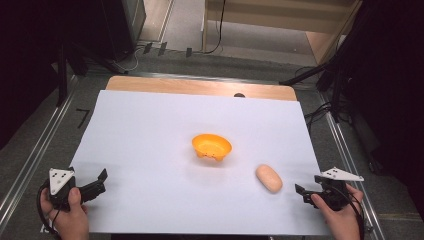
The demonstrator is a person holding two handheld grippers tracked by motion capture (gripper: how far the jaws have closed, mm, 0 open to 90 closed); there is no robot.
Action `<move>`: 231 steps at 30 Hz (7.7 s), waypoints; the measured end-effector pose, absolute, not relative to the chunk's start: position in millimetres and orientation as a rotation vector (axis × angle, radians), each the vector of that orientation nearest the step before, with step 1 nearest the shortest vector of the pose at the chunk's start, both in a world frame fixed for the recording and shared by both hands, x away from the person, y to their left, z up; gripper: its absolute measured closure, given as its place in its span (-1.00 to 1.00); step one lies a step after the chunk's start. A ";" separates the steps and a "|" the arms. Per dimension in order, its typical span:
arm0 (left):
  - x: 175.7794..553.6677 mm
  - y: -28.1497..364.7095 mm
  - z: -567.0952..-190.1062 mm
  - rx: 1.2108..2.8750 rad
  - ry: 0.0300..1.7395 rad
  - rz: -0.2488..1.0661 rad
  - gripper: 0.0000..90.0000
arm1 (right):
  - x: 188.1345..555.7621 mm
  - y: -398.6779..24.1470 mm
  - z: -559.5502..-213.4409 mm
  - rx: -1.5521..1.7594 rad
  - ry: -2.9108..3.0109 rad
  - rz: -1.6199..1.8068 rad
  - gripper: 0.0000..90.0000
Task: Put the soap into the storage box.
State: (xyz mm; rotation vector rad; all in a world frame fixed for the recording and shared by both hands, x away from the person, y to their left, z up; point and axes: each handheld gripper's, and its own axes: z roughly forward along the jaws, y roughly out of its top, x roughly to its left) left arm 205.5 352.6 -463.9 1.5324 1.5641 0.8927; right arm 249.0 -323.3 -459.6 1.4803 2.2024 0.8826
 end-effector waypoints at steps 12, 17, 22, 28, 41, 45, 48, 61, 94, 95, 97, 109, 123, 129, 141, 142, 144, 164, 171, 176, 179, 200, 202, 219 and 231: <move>206.3 351.1 -464.1 1.547 1.562 0.898 -1.00 | 268.7 -295.4 -452.4 1.467 2.450 0.585 -0.71; 206.7 350.1 -464.1 1.557 1.561 0.900 -1.00 | 270.8 -283.0 -450.8 1.415 2.522 0.574 -0.88; 206.9 350.2 -464.0 1.561 1.565 0.898 -1.00 | 275.1 -267.9 -448.8 1.381 2.556 0.561 -0.94; 207.0 350.2 -464.1 1.562 1.564 0.895 -1.00 | 282.1 -252.6 -447.4 1.380 2.570 0.554 -0.94; 207.6 350.3 -464.3 1.561 1.564 0.892 -1.00 | 299.2 -227.4 -450.1 1.401 2.571 0.537 -0.81; 207.5 350.5 -464.2 1.564 1.564 0.889 -1.00 | 303.6 -222.2 -451.8 1.429 2.562 0.537 -0.80; 207.5 350.4 -464.2 1.562 1.565 0.891 -1.00 | 305.4 -220.2 -452.2 1.434 2.562 0.526 -0.75; 207.3 351.2 -464.0 1.566 1.566 0.885 -1.00 | 309.9 -208.4 -455.5 1.469 2.557 0.487 -0.28; 207.6 350.3 -464.3 1.561 1.566 0.891 -1.00 | 307.5 -203.4 -452.5 1.446 2.539 0.429 -0.27; 207.7 350.2 -464.3 1.560 1.567 0.893 -1.00 | 307.5 -203.4 -452.5 1.446 2.539 0.429 -0.27; 207.7 350.2 -464.3 1.565 1.566 0.893 -1.00 | 308.1 -205.4 -449.5 1.421 2.548 0.429 -0.27; 207.4 350.7 -464.3 1.561 1.566 0.894 -1.00 | 319.4 -207.0 -433.8 1.216 2.672 0.491 -0.27; 207.4 351.0 -464.2 1.562 1.566 0.890 -1.00 | 338.8 -182.8 -411.0 0.947 2.793 0.552 -0.27; 207.4 351.1 -464.1 1.562 1.567 0.889 -1.00 | 344.1 -167.4 -398.3 0.800 2.835 0.603 -0.27; 207.3 351.4 -464.1 1.557 1.568 0.891 -1.00 | 357.5 -143.0 -383.4 0.600 2.878 0.599 -0.27; 207.3 351.4 -464.1 1.556 1.568 0.891 -1.00 | 359.4 -141.9 -382.8 0.578 2.885 0.608 -0.27; 207.3 351.4 -464.1 1.557 1.569 0.892 -1.00 | 362.3 -137.5 -380.8 0.520 2.893 0.639 -0.27; 207.5 351.2 -464.1 1.559 1.570 0.887 -1.00 | 381.1 -102.5 -369.4 0.337 2.925 0.687 -0.27; 207.9 351.5 -464.2 1.560 1.570 0.886 -1.00 | 387.8 -87.7 -368.7 0.300 2.935 0.677 -0.27; 208.0 351.5 -464.2 1.562 1.572 0.885 -1.00 | 392.1 -77.3 -368.3 0.257 2.947 0.679 -0.27; 208.0 351.8 -464.3 1.562 1.571 0.885 -1.00 | 395.1 -71.2 -368.4 0.233 2.951 0.670 -0.27; 208.5 351.7 -464.3 1.564 1.575 0.881 -1.00 | 407.7 -52.2 -377.9 0.302 2.990 0.595 -0.27; 208.5 351.8 -464.3 1.564 1.575 0.880 -1.00 | 408.5 -51.0 -379.8 0.309 2.987 0.572 -0.27; 208.9 351.9 -464.4 1.563 1.576 0.877 -1.00 | 409.7 -47.9 -384.0 0.347 3.009 0.555 -0.28; 208.9 351.9 -464.3 1.563 1.578 0.877 -1.00 | 409.3 -57.8 -380.6 0.376 2.998 0.604 -0.33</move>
